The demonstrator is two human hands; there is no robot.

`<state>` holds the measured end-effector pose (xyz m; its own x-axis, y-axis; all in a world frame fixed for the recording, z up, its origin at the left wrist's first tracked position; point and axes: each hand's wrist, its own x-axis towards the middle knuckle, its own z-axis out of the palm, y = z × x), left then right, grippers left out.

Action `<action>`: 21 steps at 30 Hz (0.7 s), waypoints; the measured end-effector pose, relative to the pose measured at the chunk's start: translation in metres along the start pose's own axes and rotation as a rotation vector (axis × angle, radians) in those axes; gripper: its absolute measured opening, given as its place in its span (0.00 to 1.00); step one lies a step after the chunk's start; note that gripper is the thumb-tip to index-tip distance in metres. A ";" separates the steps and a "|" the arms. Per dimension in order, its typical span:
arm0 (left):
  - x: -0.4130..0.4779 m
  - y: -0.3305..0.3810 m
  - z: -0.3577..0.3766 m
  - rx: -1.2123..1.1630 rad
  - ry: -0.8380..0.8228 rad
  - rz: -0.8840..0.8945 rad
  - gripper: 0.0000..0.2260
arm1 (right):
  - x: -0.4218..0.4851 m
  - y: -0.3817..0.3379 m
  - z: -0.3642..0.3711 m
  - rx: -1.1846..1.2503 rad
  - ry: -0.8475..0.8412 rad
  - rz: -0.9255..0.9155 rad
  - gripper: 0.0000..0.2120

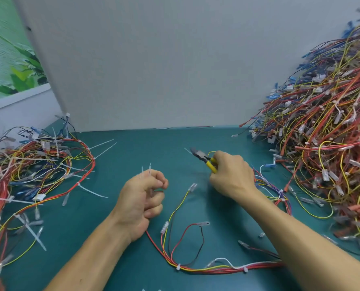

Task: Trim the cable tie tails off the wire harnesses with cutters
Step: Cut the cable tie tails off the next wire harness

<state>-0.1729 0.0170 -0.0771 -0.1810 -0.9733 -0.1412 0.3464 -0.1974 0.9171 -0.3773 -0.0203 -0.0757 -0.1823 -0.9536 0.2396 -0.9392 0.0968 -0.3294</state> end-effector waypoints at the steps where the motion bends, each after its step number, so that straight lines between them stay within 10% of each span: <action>1: 0.000 -0.001 0.001 0.036 0.006 0.055 0.02 | -0.003 -0.001 -0.004 0.043 0.054 -0.019 0.04; 8: -0.002 -0.008 -0.001 0.500 -0.024 0.506 0.06 | -0.052 -0.002 -0.024 0.421 -0.047 -0.292 0.10; 21: -0.007 -0.006 -0.002 1.334 -0.212 0.816 0.11 | -0.067 0.011 -0.019 0.526 -0.381 -0.316 0.04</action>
<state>-0.1722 0.0246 -0.0827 -0.5181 -0.7059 0.4830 -0.5961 0.7030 0.3880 -0.3811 0.0496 -0.0781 0.2793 -0.9558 0.0921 -0.6485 -0.2585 -0.7160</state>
